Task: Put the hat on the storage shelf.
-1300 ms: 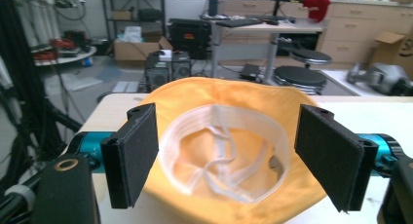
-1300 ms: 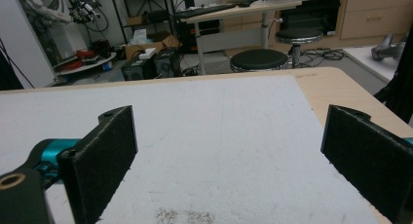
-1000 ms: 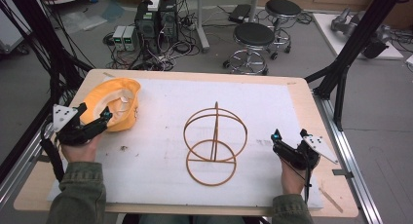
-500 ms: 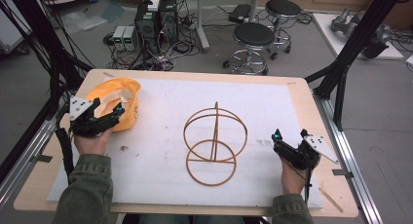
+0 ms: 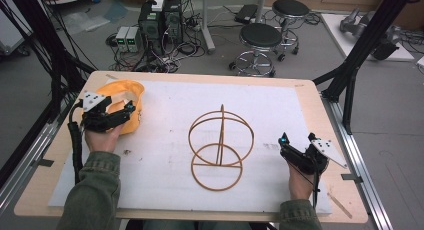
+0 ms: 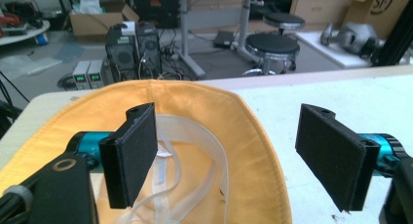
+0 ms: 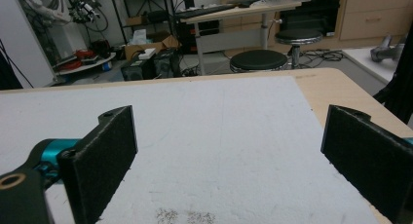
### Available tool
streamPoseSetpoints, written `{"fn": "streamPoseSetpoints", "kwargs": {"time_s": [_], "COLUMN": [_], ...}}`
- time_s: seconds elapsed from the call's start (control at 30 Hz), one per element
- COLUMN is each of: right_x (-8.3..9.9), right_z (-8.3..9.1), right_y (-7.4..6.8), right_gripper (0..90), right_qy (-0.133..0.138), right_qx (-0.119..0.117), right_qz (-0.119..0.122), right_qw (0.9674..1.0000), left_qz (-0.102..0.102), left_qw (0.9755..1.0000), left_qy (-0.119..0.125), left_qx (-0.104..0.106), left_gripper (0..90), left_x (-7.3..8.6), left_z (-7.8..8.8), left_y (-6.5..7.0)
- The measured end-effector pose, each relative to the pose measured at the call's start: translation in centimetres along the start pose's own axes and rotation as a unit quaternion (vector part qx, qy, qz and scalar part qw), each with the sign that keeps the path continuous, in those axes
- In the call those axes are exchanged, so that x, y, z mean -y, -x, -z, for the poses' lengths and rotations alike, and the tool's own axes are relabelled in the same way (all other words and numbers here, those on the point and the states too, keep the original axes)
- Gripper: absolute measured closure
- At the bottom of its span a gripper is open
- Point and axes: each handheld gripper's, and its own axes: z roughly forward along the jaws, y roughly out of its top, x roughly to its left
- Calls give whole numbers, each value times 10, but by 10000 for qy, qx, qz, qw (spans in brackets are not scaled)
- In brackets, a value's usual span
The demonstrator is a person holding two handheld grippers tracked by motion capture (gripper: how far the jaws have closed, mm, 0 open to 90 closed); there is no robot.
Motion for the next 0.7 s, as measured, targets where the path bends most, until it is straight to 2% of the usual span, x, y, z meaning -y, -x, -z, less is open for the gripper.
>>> {"fn": "streamPoseSetpoints", "kwargs": {"time_s": [0.13, 0.23, 0.3, 0.43, 0.53, 0.63, 0.7], "right_x": [0, 0, 0, 0, 0, 0, 0], "right_z": [0, 0, 0, 0, 0, 0, 0], "right_y": [1, 2, 2, 2, 1, 1, 2], "right_gripper": [51, 51, 51, 51, 51, 51, 51], "right_qy": [4, 4, 0, -4, -1, 8, -8], "right_qx": [6, 5, 1, 0, -7, -17, -23], "right_qz": [23, 30, 31, 38, 26, 38, 30], "right_qw": [10000, 10000, 10000, 10000, 10000, 10000, 10000], "left_qz": [-37, -60, -94, -212, -195, -95, -114], "left_qw": [9999, 9999, 9995, 9991, 9988, 9981, 9970], "left_qy": [-146, -135, -268, -375, -455, -603, -760], "left_qx": [-40, -33, -98, -7, 0, -27, -86], "left_gripper": [234, 255, 259, 258, 259, 277, 278], "left_x": [0, -2, -4, -9, -13, -13, -12], "left_z": [-9, -11, -13, -16, -20, -26, -32], "left_y": [3, 7, 11, 22, 26, 31, 35]}}
